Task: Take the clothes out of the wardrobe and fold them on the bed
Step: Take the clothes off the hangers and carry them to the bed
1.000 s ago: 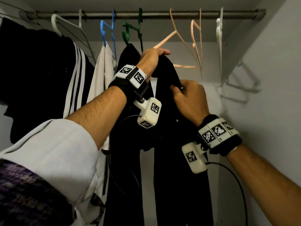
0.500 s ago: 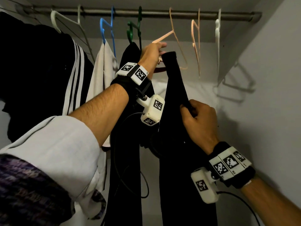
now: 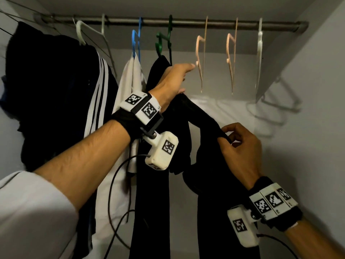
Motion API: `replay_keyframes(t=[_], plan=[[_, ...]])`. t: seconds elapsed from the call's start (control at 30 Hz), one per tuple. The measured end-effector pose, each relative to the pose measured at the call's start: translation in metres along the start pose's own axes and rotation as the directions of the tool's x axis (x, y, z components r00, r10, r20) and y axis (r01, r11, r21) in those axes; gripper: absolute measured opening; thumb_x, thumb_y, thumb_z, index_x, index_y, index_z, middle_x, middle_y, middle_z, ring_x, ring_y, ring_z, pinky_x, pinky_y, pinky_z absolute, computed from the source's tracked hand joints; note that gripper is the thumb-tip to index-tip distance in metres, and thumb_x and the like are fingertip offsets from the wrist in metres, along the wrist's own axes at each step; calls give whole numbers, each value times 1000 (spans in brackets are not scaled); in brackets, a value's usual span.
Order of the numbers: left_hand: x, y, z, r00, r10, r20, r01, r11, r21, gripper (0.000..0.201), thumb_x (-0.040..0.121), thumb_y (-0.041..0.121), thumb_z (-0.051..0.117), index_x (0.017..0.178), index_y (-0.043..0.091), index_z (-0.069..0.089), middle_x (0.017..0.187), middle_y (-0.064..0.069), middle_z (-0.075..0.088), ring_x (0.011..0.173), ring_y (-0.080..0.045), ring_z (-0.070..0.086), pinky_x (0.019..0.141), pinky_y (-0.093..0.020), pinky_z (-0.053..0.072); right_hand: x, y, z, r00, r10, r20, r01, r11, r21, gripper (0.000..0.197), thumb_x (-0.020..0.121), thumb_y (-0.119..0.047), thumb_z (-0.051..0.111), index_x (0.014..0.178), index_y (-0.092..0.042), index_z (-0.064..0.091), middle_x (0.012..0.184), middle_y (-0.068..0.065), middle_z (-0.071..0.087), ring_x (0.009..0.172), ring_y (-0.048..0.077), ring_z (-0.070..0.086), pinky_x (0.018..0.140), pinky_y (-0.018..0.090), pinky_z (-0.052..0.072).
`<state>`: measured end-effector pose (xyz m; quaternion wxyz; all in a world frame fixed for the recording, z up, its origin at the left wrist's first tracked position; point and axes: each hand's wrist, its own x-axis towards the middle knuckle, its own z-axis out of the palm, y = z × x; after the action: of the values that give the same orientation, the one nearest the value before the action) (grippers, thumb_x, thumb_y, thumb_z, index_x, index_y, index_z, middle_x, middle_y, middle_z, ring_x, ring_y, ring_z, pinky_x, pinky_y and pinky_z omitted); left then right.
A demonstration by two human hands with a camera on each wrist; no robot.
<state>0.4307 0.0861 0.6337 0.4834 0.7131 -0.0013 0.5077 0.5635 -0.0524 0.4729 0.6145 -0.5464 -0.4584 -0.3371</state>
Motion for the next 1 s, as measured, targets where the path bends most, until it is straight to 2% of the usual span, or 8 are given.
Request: replay_keyframes(t=[0.13, 0.23, 0.33, 0.5, 0.7, 0.83, 0.9, 1.0], plan=[[-19, 3, -24, 969, 141, -204, -130, 989, 68, 18, 87, 31, 57, 82, 17, 67, 87, -2, 72, 83, -21, 71, 80, -45, 60, -2, -9, 6, 999, -34, 40, 33, 999, 22, 32, 91, -6, 64, 109, -28, 79, 81, -21, 72, 77, 7, 70, 70, 19, 56], [-26, 9, -52, 872, 321, -369, -268, 945, 187, 14, 76, 37, 55, 72, 27, 64, 71, 6, 68, 71, -22, 69, 71, -49, 60, 2, -16, 9, 1000, -25, 16, 23, 995, 95, 34, 87, 4, 57, 94, -20, 80, 89, -11, 77, 89, 7, 72, 81, 25, 57], [-19, 17, -71, 865, 356, -354, -282, 928, 246, 31, 63, 49, 56, 88, 31, 62, 87, 5, 70, 84, -20, 69, 81, -58, 59, 10, -25, 9, 999, -33, -22, 36, 987, 157, 32, 82, 2, 48, 77, -17, 74, 78, -4, 73, 82, 14, 69, 77, 28, 53], [-8, 28, -72, 921, 300, -248, -186, 899, 397, 68, 79, 54, 64, 135, 20, 49, 119, 5, 62, 109, -17, 62, 99, -39, 51, 20, -34, 16, 992, -126, -16, 127, 978, 162, 25, 84, -13, 42, 69, -5, 60, 71, 15, 60, 72, 31, 57, 67, 39, 46], [15, 47, -57, 956, 230, -184, -149, 916, 372, 73, 76, 55, 68, 133, 12, 56, 122, -2, 63, 110, -19, 59, 97, -31, 47, 38, -63, 31, 984, -162, 78, 158, 986, 58, 33, 88, -28, 47, 58, -15, 44, 54, -6, 41, 53, 10, 36, 53, 29, 31], [43, 47, -46, 973, 216, -79, -194, 956, 221, 16, 88, 16, 56, 100, 4, 58, 82, -13, 72, 84, -26, 72, 91, -44, 59, 68, -58, 55, 987, -43, 158, 16, 986, 168, 23, 83, -42, 57, 88, -22, 67, 78, -7, 71, 73, 13, 65, 70, 33, 53], [48, 46, -42, 977, 203, -71, -195, 975, 105, 22, 92, -6, 39, 108, 6, 45, 65, -15, 69, 68, -29, 72, 78, -43, 63, 87, -58, 64, 992, -18, 124, -4, 986, 168, 41, 78, -56, 50, 90, -22, 68, 85, -8, 71, 83, 14, 66, 78, 36, 51], [51, 43, -46, 972, 207, -115, -208, 978, 1, 26, 92, -9, 34, 94, 14, 45, 55, -17, 64, 59, -34, 67, 67, -44, 61, 110, -71, 75, 972, 110, 208, -141, 980, 143, 63, 79, -74, 47, 77, -15, 69, 78, -9, 72, 80, 15, 67, 80, 44, 54]])
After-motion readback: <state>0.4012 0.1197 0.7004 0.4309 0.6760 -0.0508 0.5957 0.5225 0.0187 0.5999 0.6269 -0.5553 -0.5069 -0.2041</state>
